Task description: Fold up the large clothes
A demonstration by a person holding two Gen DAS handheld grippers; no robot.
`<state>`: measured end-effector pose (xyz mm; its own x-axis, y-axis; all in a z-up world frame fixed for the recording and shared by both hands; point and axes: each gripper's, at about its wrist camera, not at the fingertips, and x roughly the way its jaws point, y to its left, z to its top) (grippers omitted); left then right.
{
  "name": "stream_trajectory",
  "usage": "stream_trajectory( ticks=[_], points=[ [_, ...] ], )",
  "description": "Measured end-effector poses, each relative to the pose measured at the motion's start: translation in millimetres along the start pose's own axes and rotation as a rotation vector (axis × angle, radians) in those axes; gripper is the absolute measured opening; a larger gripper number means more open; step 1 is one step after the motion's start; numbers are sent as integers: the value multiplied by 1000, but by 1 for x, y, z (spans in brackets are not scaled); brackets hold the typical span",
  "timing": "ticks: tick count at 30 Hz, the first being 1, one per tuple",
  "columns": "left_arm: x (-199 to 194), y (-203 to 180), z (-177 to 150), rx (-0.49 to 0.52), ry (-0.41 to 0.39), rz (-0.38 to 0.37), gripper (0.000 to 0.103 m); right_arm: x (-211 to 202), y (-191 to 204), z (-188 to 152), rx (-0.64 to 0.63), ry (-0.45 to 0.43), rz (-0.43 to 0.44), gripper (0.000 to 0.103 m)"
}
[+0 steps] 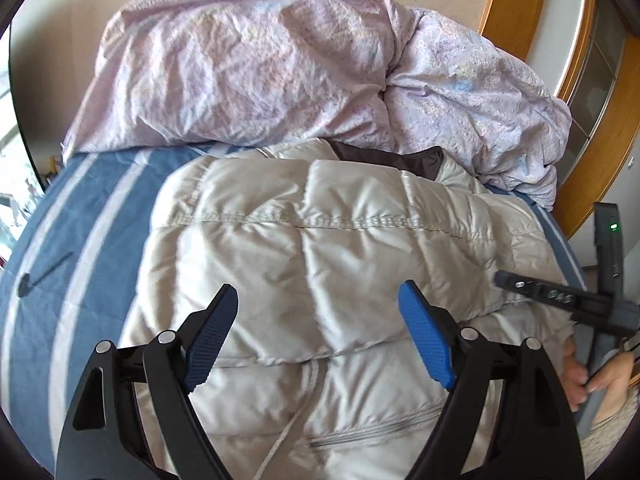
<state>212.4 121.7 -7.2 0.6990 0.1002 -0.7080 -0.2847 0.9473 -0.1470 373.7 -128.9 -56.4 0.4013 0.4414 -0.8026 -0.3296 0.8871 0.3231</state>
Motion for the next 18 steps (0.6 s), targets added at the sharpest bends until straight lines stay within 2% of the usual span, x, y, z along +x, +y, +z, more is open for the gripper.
stream_trajectory(
  ticks=[6,8,10,14,16,18],
  points=[
    [-18,25,-16,-3,22,35,86,-30,-16,-22,-7,-1,33,48],
    [-26,38,-25,-4,35,38,86,-42,-23,-31,1,-2,42,57],
    [-35,53,-35,-4,51,34,86,-57,-36,-42,11,-8,58,61],
    [-55,88,-60,-39,71,15,86,-100,-81,-75,60,-35,43,69],
    [-68,105,-73,-51,56,35,86,-120,-111,-95,107,-45,19,70],
    [-76,117,-84,-32,79,51,86,-131,-135,-109,150,-42,3,71]
  ],
)
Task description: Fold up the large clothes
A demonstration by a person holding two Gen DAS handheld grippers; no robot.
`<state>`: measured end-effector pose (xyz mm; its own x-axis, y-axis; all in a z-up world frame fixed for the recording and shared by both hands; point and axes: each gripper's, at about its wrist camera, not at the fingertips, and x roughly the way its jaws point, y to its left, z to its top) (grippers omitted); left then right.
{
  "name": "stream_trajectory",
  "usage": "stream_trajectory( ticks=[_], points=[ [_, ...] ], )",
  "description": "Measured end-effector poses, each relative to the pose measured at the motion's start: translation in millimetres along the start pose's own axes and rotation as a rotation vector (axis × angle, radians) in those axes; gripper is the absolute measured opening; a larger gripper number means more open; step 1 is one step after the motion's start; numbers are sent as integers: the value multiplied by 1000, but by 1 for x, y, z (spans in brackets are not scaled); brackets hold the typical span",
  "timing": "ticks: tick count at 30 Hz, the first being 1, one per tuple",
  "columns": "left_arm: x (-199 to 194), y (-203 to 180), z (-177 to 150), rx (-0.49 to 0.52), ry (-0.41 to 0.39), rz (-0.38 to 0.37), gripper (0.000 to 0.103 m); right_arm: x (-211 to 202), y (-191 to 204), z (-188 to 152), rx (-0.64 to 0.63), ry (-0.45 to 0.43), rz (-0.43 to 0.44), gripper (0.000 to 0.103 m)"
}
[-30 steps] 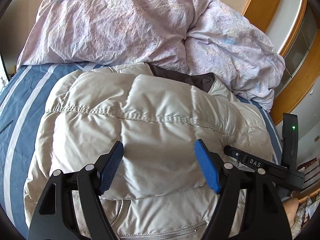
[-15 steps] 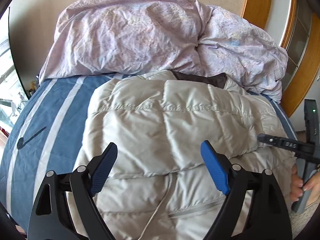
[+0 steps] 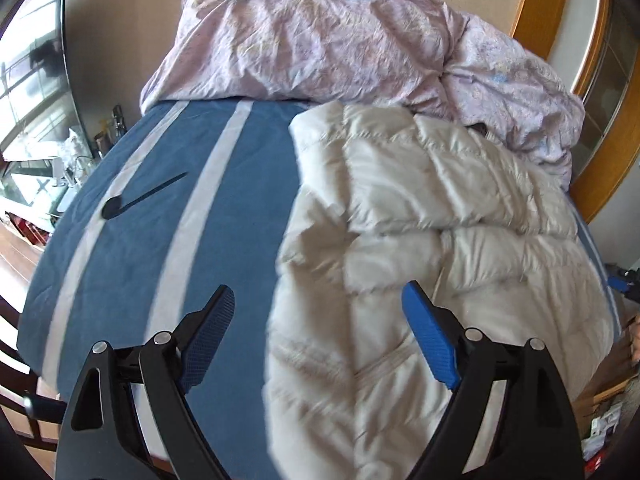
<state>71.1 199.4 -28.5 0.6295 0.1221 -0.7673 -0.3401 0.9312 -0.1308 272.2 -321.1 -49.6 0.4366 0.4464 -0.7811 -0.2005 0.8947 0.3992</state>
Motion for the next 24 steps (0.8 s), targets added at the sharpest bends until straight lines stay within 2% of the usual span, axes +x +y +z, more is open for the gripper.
stream_trajectory(
  ticks=[2,5,9,13,17,19,21,24],
  points=[
    [-5,10,-13,18,36,-9,86,-10,-29,-11,52,27,4,71],
    [-8,26,-31,-15,85,-100,86,-15,-59,-29,112,76,35,71],
    [-4,44,-50,-100,136,-196,86,-16,-89,-49,199,118,118,71],
    [5,52,-63,-170,183,-288,86,-12,-100,-60,243,140,194,70],
    [14,54,-73,-231,212,-360,83,-5,-105,-67,266,175,249,64],
    [13,53,-76,-237,206,-377,82,-2,-107,-70,272,191,277,64],
    [14,50,-79,-249,222,-428,76,-1,-105,-70,272,190,296,64],
    [13,43,-85,-247,225,-459,76,0,-104,-72,261,200,320,63]
  ],
)
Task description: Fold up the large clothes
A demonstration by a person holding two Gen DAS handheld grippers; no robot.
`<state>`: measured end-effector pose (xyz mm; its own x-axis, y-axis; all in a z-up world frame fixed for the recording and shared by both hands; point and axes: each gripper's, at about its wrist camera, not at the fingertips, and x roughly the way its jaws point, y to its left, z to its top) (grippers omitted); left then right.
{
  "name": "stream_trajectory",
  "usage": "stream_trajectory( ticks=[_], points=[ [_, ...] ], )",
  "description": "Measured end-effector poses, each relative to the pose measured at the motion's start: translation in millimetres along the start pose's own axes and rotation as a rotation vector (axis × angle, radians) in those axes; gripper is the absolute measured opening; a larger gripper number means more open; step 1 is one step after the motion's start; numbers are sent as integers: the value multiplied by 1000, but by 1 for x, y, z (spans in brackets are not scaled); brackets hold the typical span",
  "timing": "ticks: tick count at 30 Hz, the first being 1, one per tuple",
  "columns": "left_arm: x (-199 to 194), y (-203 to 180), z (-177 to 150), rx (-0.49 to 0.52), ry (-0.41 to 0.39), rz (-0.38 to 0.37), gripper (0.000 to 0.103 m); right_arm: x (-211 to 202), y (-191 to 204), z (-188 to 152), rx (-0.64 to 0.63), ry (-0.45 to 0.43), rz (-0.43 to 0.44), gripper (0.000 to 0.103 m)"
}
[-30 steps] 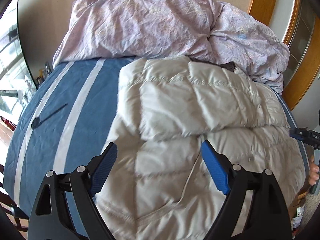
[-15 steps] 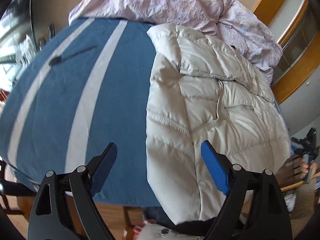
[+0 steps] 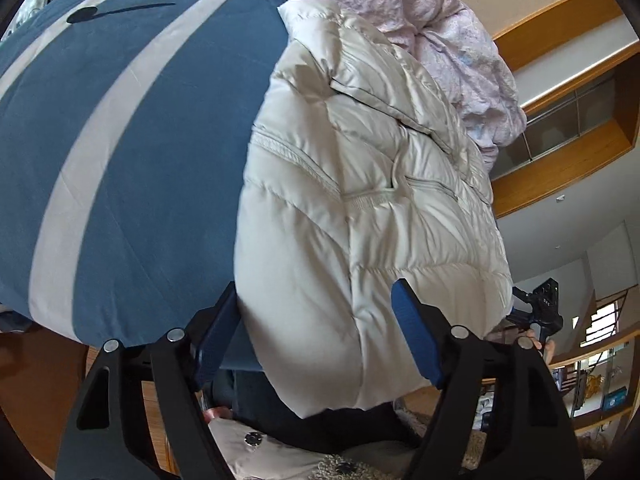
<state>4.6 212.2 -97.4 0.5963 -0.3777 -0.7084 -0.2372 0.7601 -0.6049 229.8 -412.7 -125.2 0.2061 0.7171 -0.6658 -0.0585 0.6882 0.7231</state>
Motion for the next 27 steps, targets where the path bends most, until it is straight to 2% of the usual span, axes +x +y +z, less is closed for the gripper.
stream_trajectory(
  ticks=[7,10,12,14,16,18,21,24,27],
  points=[
    [0,1,-23,-62,12,-112,68,4,6,-8,-42,46,60,57],
    [2,1,-26,-83,12,-125,63,7,13,-11,-61,51,71,55],
    [3,-1,-25,-83,9,-112,58,8,13,-11,-58,50,65,49],
    [4,-3,-24,-79,9,-93,53,8,11,-11,-47,42,60,37],
    [4,-6,-25,-71,5,-71,46,7,11,-11,-45,31,60,31],
    [1,-8,-25,-57,-6,-51,32,4,13,-13,-59,11,46,27],
    [-6,-12,-24,-32,-39,-32,20,2,18,-13,-78,-18,32,22],
    [-15,-19,-19,-18,-85,-15,16,-3,28,-13,-112,-68,12,19],
    [-26,-26,-10,-5,-138,-16,15,-14,49,-15,-178,-156,-3,17]
  ],
)
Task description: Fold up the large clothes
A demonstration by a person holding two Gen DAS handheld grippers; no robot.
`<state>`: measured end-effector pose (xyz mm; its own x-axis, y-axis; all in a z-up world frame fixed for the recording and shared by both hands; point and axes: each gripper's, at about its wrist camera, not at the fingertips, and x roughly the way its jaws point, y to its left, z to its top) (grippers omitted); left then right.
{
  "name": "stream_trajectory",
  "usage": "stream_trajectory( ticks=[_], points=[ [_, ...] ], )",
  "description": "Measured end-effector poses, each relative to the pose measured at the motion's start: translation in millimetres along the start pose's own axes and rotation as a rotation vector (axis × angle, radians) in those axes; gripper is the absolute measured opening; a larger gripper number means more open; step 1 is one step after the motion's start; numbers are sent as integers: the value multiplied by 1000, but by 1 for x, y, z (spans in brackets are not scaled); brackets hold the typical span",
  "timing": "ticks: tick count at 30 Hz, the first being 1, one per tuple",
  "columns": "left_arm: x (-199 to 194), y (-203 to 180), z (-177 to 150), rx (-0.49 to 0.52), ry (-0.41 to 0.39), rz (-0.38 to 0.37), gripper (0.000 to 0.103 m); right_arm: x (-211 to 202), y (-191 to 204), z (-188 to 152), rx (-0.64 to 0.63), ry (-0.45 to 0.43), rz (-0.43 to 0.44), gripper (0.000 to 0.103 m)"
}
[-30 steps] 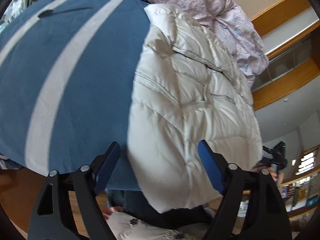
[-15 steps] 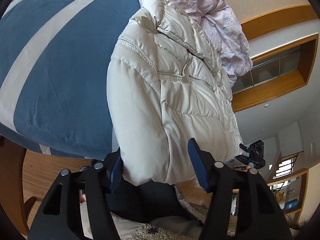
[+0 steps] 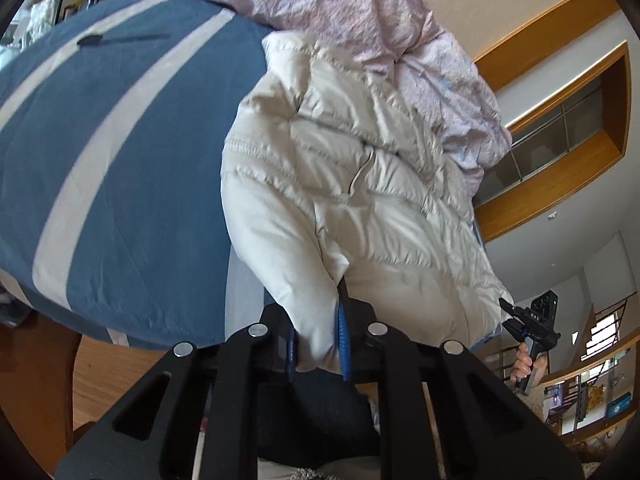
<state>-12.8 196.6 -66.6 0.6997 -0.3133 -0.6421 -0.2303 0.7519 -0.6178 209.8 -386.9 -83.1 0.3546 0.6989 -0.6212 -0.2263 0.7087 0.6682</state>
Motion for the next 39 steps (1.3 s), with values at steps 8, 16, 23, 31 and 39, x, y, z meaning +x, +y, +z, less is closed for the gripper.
stream_trajectory(
  ticks=[8,16,23,31,39],
  points=[
    [-28,-20,32,18,-143,-43,14,-30,43,20,-100,-196,1,16],
    [-41,-45,74,64,-262,-32,14,-40,89,54,-186,-368,-68,16],
    [-42,-62,118,100,-350,8,14,-36,142,93,-301,-499,-164,15],
    [-30,-79,176,124,-422,67,14,-13,198,137,-434,-620,-302,15],
    [1,-97,239,161,-484,165,14,46,226,203,-458,-689,-491,15]
  ],
)
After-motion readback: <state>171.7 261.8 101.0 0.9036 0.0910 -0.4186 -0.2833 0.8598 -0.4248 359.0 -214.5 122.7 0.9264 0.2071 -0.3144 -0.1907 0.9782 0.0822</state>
